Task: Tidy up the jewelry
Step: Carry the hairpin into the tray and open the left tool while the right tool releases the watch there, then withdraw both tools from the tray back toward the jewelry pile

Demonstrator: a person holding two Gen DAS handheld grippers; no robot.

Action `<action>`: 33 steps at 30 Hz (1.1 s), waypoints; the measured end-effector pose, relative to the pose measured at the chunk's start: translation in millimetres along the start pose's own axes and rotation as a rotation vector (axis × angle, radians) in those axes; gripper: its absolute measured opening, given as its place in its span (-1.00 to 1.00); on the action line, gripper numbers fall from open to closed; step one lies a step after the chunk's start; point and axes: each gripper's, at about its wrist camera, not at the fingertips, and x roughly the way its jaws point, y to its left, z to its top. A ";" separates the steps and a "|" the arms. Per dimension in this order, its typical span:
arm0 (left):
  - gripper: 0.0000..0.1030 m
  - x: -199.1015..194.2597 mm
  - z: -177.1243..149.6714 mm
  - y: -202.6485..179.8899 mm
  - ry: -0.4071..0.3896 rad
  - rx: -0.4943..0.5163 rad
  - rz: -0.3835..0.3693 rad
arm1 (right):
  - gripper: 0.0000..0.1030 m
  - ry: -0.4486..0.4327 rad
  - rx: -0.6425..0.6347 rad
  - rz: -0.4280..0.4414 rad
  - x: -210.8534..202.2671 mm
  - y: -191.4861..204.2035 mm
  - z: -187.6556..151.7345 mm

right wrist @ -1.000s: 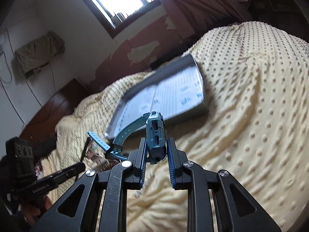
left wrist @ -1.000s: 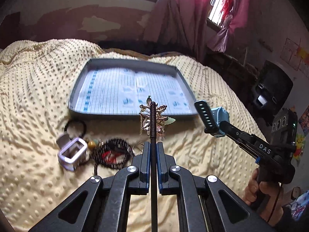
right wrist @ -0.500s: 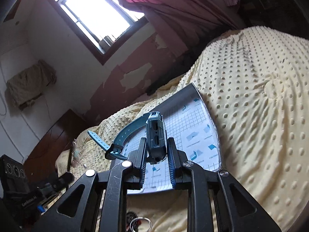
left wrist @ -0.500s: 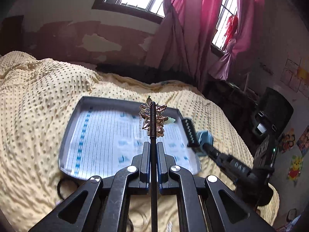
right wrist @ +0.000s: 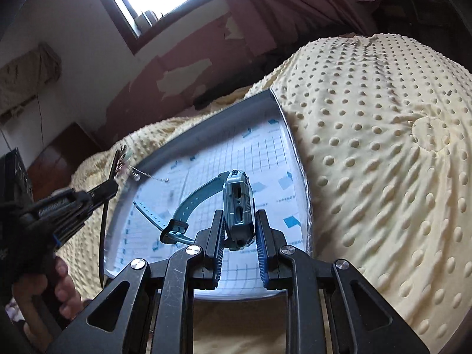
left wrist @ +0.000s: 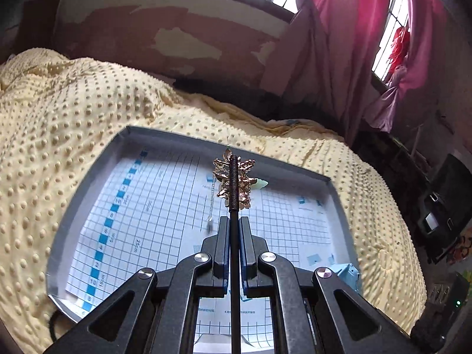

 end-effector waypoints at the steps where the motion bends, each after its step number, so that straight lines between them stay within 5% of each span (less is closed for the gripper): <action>1: -0.89 3.5 -1.9 -0.3 0.005 0.001 0.003 | -0.65 0.009 -0.006 -0.004 1.7 0.4 -1.4; 15: -0.88 33.5 -29.7 -0.1 0.124 0.009 0.078 | -0.61 0.012 -0.071 -0.022 -7.9 2.8 -7.3; 22: -0.82 12.6 -33.4 -0.2 0.105 0.034 0.057 | -0.12 -0.086 -0.078 -0.028 -30.9 -0.6 -6.0; 24: -0.55 -1.1 -35.3 -3.0 0.082 0.047 0.047 | 0.10 -0.126 -0.076 -0.022 -42.3 -1.6 -6.3; 28: 0.77 -47.9 -43.0 -6.2 -0.060 0.038 0.008 | 0.44 -0.205 -0.097 -0.010 -71.2 0.9 -8.3; 30: 0.94 -77.5 -46.6 -5.6 -0.159 0.015 -0.009 | 0.62 -0.248 -0.115 -0.007 -87.3 2.5 -9.8; 33: 1.00 -106.6 -49.5 -6.0 -0.209 0.011 -0.038 | 0.82 -0.317 -0.124 0.003 -110.9 4.3 -13.6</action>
